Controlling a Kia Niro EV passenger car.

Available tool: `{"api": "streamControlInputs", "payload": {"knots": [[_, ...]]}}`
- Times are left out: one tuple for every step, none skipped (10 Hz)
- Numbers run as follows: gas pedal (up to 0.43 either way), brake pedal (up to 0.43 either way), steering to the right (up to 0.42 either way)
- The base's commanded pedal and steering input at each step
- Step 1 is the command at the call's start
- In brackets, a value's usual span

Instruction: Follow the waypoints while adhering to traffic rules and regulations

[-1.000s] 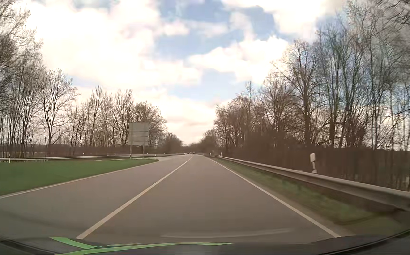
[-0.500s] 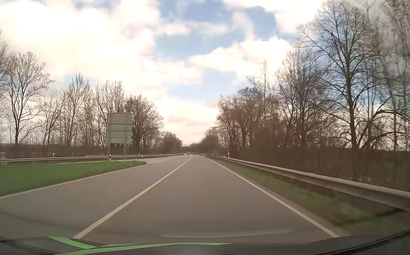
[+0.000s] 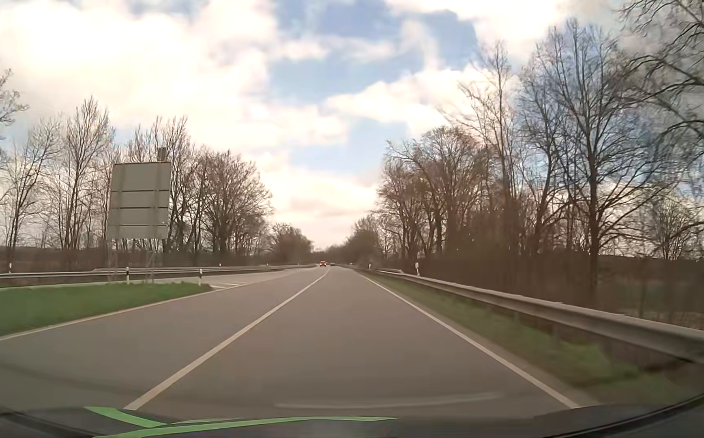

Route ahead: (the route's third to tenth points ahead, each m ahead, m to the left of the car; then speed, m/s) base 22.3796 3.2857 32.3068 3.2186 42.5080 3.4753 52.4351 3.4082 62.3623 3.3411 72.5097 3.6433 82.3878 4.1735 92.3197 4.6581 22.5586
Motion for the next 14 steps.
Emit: {"api": "streamControlInputs", "payload": {"knots": [[0.248,0.000,-0.001],[0.248,0.000,-0.001],[0.248,0.000,-0.001],[0.248,0.000,-0.001],[0.248,0.000,-0.001],[0.248,0.000,-0.001],[0.248,0.000,-0.001],[0.248,0.000,-0.001],[0.248,0.000,-0.001],[0.248,0.000,-0.001],[0.248,0.000,-0.001],[0.248,0.000,-0.001],[0.248,0.000,-0.001],[0.248,0.000,-0.001]]}}
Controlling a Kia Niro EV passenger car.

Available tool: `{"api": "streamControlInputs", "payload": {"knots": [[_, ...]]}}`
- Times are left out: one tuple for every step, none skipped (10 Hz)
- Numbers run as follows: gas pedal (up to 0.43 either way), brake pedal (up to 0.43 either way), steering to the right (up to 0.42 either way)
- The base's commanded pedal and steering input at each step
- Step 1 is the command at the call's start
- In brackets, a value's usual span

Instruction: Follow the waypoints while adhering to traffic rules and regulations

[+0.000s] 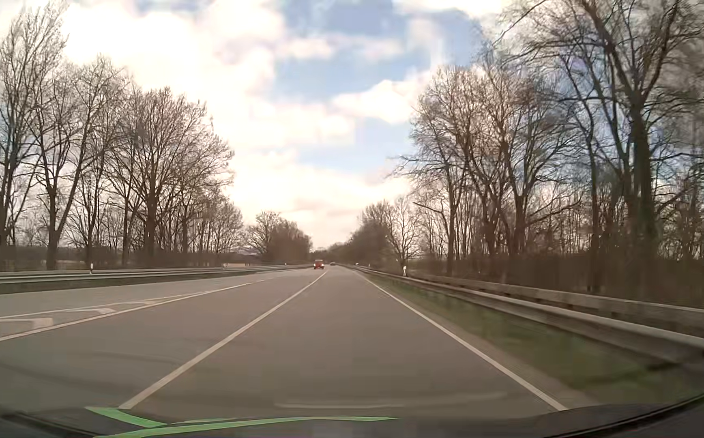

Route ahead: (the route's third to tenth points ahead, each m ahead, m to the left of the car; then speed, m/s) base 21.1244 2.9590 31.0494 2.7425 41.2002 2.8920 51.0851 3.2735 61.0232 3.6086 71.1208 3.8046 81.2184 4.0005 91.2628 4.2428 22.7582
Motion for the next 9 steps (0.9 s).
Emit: {"api": "streamControlInputs", "payload": {"knots": [[0.248,0.000,-0.001],[0.248,0.000,-0.001],[0.248,0.000,-0.001],[0.248,0.000,-0.001],[0.248,0.000,-0.001],[0.248,0.000,-0.001],[0.248,0.000,-0.001],[0.248,0.000,-0.001],[0.248,0.000,-0.001]]}}
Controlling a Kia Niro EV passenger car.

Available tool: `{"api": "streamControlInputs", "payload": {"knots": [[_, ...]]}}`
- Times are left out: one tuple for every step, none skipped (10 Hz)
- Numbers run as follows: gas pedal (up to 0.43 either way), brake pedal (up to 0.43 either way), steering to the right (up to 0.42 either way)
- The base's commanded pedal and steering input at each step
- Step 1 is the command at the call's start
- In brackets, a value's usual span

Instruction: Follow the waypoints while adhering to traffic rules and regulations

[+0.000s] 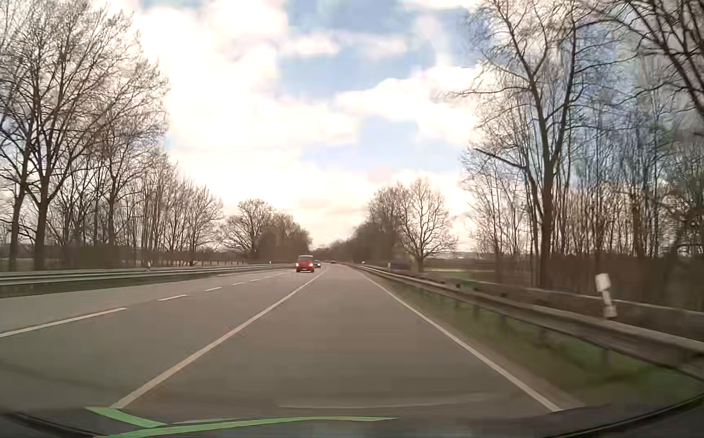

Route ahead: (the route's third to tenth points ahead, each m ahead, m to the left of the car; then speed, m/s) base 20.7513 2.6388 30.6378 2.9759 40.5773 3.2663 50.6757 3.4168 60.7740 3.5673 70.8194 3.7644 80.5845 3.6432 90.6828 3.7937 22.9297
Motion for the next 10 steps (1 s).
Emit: {"api": "streamControlInputs", "payload": {"knots": [[0.248,0.000,-0.001],[0.248,0.000,-0.001],[0.248,0.000,-0.001],[0.248,0.000,-0.001],[0.248,0.000,-0.001],[0.248,0.000,-0.001],[0.248,0.000,-0.001],[0.248,0.000,-0.002],[0.248,0.000,-0.003],[0.248,0.000,-0.002]]}}
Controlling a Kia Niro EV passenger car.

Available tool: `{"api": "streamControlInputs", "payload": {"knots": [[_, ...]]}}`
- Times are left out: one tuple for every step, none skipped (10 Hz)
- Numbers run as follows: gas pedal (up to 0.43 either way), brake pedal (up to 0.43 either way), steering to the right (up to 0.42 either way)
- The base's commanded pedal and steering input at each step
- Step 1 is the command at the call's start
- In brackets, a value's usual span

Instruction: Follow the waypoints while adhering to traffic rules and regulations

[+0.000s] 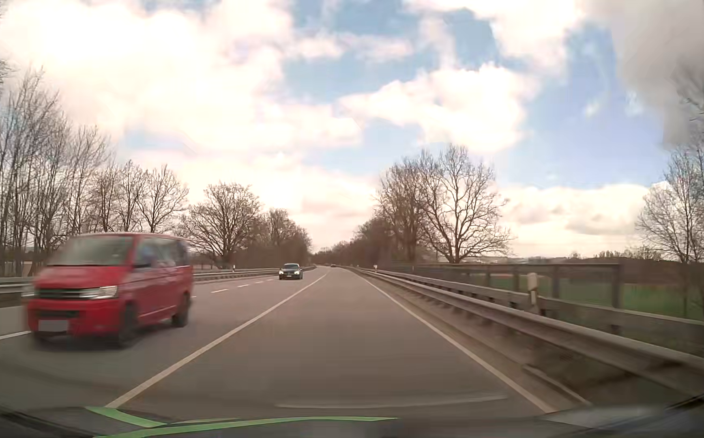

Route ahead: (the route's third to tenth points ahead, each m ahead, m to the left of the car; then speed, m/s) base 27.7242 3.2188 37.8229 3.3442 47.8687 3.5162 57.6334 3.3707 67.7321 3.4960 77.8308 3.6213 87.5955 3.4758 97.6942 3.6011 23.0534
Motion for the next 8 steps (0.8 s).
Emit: {"api": "streamControlInputs", "payload": {"knots": [[0.248,0.000,-0.002],[0.248,0.000,-0.003],[0.248,0.000,-0.002],[0.248,0.000,-0.002],[0.248,0.000,-0.001],[0.248,0.000,-0.001],[0.248,0.000,-0.001],[0.248,0.000,-0.001]]}}
